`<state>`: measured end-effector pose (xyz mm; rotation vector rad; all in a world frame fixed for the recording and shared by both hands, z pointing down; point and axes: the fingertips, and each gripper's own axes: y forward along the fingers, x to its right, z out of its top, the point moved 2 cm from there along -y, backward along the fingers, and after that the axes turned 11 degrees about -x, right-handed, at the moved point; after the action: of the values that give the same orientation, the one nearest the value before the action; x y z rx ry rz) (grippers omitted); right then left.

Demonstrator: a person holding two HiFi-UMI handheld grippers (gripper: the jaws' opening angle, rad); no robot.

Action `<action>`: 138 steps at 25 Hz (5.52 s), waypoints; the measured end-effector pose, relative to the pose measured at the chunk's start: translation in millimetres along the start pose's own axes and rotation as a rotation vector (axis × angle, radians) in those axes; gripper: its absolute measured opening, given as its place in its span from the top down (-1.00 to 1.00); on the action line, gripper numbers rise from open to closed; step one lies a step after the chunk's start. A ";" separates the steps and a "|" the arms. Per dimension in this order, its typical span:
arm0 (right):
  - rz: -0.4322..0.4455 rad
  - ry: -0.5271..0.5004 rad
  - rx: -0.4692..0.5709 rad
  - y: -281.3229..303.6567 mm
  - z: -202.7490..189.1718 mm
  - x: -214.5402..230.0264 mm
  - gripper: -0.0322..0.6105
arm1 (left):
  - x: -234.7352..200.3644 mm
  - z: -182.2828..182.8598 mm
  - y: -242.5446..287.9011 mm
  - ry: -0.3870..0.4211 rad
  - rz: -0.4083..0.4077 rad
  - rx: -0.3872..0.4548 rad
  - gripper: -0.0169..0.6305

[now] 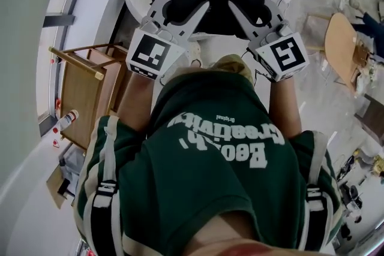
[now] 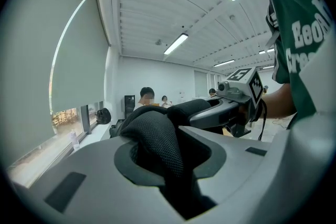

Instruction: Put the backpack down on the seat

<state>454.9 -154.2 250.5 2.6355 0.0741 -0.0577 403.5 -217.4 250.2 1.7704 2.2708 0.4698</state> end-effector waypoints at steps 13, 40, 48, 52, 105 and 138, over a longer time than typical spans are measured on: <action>0.028 0.022 -0.033 74.0 -23.8 91.0 0.67 | -73.1 -12.0 97.8 -0.039 0.006 -0.041 0.60; 0.316 0.299 -0.213 265.3 -245.6 326.6 0.66 | -180.6 -188.5 409.9 -0.332 0.074 -0.374 0.59; 0.277 0.264 -0.283 331.4 -322.4 355.3 0.64 | -207.6 -262.7 470.4 -0.294 0.123 -0.403 0.57; 0.200 0.278 -0.313 366.4 -351.6 368.4 0.61 | -226.0 -292.4 493.4 -0.296 0.166 -0.444 0.52; -0.104 0.405 -0.484 459.9 -420.6 454.9 0.06 | -290.4 -347.7 588.3 -0.514 0.393 -0.521 0.08; -0.449 0.238 -0.151 180.9 -154.4 220.1 0.07 | -155.2 -122.5 253.2 -0.072 0.233 -0.157 0.08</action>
<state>690.1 -228.3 460.6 2.4140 0.7202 0.1064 624.2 -325.4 457.0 1.9454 1.9317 0.5989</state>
